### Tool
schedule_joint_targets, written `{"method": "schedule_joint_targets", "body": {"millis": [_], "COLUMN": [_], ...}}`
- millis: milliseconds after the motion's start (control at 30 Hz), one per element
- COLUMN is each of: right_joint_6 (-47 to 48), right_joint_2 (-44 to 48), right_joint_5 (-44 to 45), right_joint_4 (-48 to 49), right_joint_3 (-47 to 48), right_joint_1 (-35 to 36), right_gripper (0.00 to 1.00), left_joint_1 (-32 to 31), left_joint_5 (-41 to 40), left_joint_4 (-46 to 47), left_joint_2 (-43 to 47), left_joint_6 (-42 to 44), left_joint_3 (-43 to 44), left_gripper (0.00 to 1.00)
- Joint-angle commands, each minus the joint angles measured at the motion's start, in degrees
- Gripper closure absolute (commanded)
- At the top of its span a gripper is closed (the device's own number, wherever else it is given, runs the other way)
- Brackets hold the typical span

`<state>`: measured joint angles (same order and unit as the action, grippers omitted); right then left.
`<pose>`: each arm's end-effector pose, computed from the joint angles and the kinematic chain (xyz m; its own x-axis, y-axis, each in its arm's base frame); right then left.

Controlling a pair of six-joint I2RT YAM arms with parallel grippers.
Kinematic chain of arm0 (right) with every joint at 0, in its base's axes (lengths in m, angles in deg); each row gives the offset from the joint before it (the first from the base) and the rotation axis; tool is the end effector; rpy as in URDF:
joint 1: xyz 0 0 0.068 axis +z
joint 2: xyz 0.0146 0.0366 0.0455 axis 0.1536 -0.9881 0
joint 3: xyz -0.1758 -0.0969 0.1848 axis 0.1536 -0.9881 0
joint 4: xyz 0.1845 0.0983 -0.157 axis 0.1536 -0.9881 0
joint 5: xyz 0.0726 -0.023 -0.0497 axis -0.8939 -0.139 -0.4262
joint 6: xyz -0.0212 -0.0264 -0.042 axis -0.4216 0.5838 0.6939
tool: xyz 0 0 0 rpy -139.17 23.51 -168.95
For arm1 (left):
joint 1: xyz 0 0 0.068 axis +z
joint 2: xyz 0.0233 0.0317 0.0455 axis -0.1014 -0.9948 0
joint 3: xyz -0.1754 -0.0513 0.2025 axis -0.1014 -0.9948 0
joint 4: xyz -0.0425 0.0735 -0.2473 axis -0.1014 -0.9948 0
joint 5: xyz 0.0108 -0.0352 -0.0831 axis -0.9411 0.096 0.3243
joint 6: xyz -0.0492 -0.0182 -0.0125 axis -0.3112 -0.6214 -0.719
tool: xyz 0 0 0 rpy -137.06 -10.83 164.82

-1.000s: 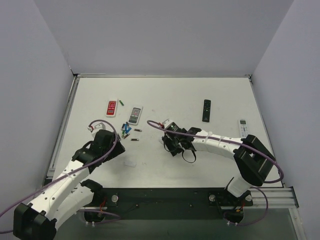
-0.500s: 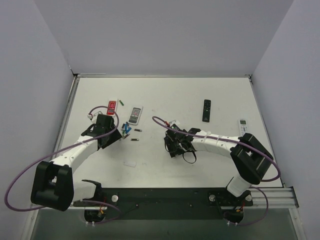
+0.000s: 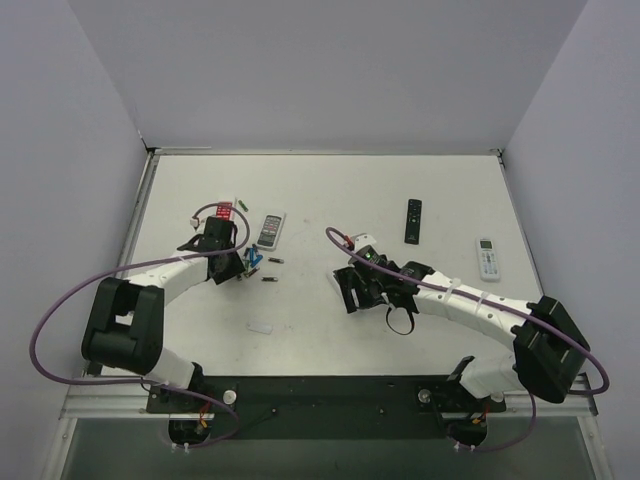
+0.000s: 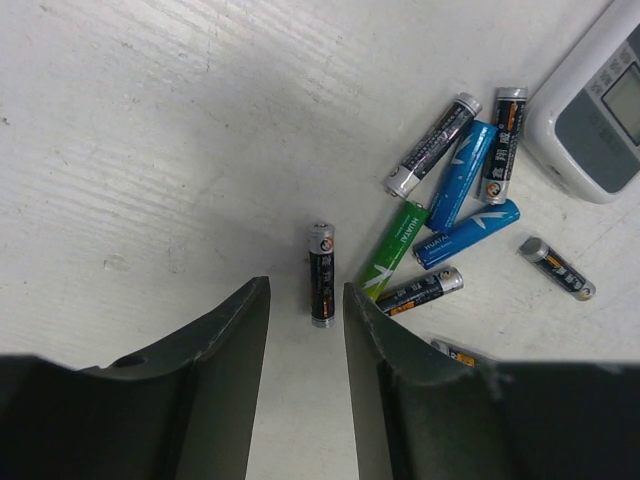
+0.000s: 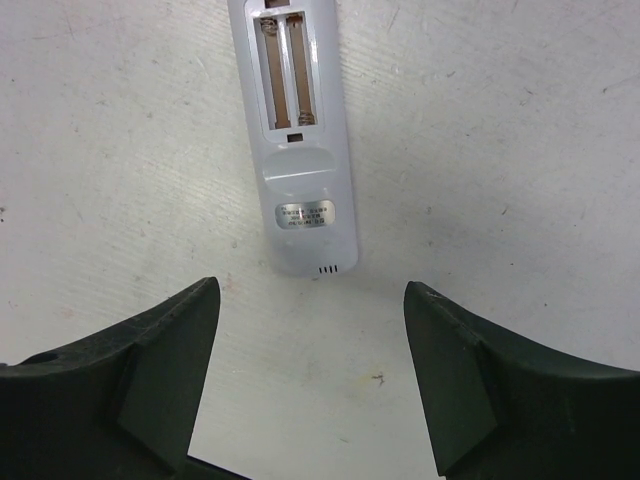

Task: Load the batteries into the remote control
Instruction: Pick up the battery from the center of the board.

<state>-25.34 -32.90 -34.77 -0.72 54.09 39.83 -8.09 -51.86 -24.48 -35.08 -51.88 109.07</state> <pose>0.1881 0.2092 0.2196 -0.6978 -0.2115 -0.6844 -0.4729 0.8537 0.2183 0.2707 -0.0598 0.1668 -0.7311 -0.4648 -0.4995 -0.4277 0.8826 -0.1953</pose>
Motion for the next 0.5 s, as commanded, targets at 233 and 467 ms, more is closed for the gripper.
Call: {"method": "schedule_joint_targets", "body": {"millis": [233,467], "right_joint_6": [1.43,1.96], "right_joint_2": [0.59,2.95], "right_joint_5": [2.06,2.24], "right_joint_4": [-1.60,-1.86], "right_joint_3": [-0.29,0.76], "right_joint_1": [-0.94,-1.38], "right_gripper": [0.31,0.31], "left_joint_1": [0.11,-0.33], "left_joint_5": [-0.18,0.70], "left_joint_4": [2.09,-0.72], "left_joint_2": [-4.99,-0.69], "left_joint_6": [3.18,4.06], "left_joint_3": [3.87,1.94], "left_gripper": [0.65,0.95]}}
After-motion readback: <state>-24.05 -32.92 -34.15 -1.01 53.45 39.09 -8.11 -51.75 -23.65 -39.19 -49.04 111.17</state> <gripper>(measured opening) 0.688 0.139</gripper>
